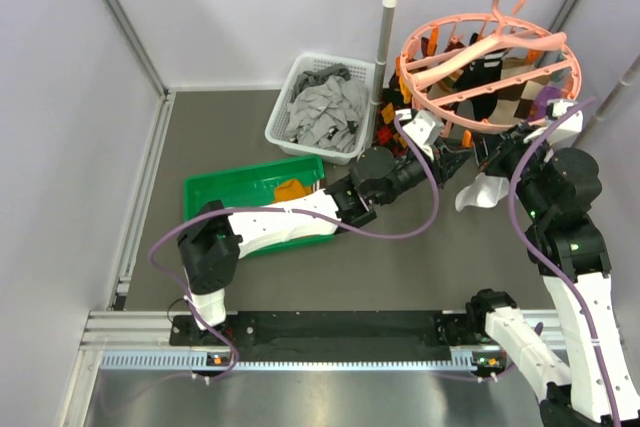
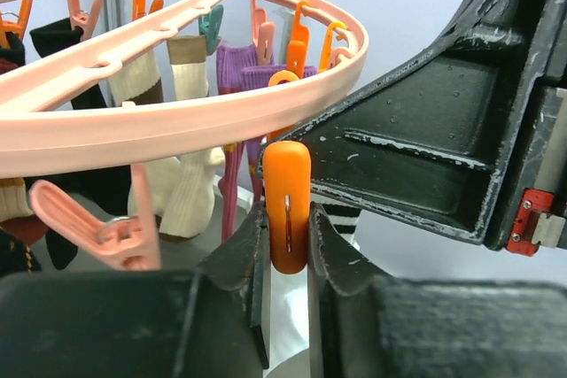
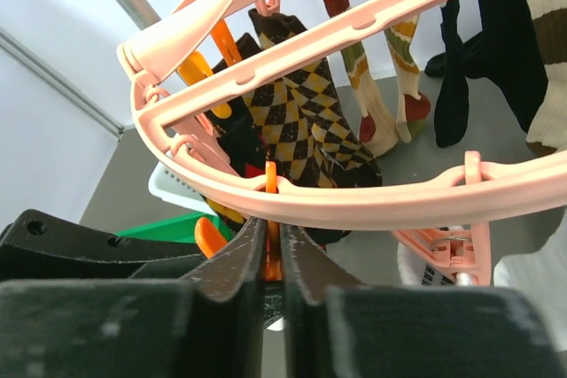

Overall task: Clip the socks to the hanger
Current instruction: Open the clamp at the hanger.

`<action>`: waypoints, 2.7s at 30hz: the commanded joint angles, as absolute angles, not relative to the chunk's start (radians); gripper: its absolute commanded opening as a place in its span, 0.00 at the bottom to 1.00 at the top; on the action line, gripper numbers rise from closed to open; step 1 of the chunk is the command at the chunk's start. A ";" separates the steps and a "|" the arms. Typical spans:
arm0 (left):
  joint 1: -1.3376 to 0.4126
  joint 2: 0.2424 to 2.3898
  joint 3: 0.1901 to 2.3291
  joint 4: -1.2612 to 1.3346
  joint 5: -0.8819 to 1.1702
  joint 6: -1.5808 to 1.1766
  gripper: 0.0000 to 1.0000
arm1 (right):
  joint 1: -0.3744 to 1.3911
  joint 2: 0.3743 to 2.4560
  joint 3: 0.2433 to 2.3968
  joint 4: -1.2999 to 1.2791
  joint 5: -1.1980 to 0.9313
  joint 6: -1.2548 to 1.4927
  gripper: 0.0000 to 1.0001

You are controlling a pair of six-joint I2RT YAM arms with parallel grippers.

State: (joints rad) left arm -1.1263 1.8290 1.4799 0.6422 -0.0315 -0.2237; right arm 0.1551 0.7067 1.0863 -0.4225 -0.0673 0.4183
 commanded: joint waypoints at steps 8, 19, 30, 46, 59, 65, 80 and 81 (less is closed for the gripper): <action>-1.126 1.822 1.496 0.624 -0.061 -0.147 0.00 | 0.163 0.693 1.178 -0.472 -0.031 0.391 0.39; -1.126 1.819 1.506 0.583 -0.071 -0.152 0.00 | 0.164 0.725 1.230 -0.512 -0.118 0.368 0.62; -1.126 1.812 1.506 0.580 -0.055 -0.167 0.00 | 0.163 0.790 1.238 -0.551 -0.160 0.347 0.63; -1.126 1.815 1.508 0.586 0.035 -0.181 0.00 | 0.163 0.834 1.218 -0.477 -0.183 0.327 0.55; -1.124 1.810 1.503 0.574 0.015 -0.166 0.16 | 0.164 0.825 1.223 -0.482 -0.186 0.321 0.15; -1.123 1.783 1.474 0.574 -0.023 -0.163 0.45 | 0.164 0.813 1.210 -0.482 -0.176 0.328 0.05; -1.083 1.476 1.161 0.302 -0.195 -0.150 0.79 | 0.163 0.795 1.143 -0.419 -0.167 0.400 0.00; -1.074 1.456 1.143 0.276 -0.210 -0.152 0.80 | 0.164 0.795 1.138 -0.410 -0.167 0.402 0.00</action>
